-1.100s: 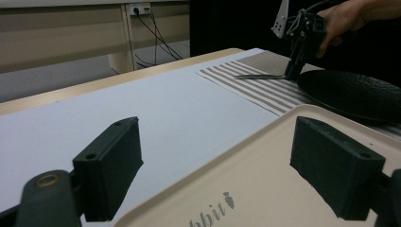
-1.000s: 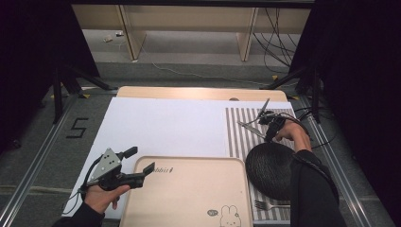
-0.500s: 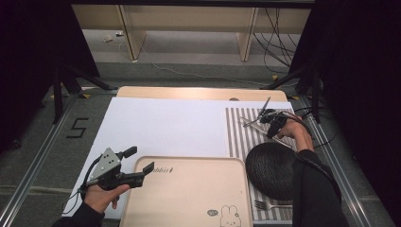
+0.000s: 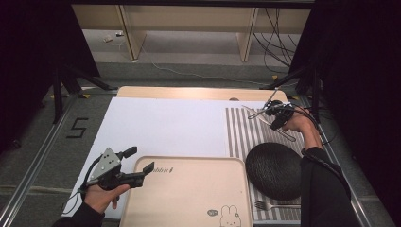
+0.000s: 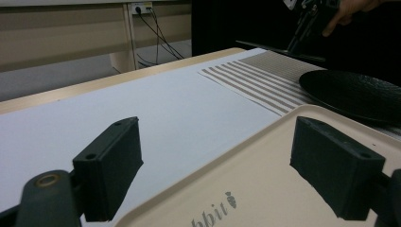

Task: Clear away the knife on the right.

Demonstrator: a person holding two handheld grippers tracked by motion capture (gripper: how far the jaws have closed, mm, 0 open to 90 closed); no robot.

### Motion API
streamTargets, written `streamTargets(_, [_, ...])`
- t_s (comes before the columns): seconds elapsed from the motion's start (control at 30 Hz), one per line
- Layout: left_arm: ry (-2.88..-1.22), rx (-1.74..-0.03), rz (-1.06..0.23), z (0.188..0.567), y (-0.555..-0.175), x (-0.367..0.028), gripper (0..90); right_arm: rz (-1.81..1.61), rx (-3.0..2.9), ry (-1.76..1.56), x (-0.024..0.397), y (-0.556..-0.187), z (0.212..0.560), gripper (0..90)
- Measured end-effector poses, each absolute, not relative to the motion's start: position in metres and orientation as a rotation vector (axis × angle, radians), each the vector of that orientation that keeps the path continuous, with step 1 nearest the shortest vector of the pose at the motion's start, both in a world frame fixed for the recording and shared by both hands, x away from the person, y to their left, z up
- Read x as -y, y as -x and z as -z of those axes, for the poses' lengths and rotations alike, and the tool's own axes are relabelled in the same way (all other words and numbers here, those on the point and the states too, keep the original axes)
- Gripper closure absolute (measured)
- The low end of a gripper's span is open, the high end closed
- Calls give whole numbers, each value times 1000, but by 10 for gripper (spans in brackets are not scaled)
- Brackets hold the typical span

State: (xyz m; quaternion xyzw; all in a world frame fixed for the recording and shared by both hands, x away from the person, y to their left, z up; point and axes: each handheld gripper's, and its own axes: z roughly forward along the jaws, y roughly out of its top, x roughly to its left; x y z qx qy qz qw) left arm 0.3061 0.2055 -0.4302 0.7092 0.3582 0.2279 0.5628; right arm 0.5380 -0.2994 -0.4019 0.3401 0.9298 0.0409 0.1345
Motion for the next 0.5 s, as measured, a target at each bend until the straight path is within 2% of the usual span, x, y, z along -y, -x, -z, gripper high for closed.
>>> streamTargets(0.5, [-1671, -848, -538, 430, -307, -206, 166, -497, -2676, -1107, 292, -506, 380, 806])
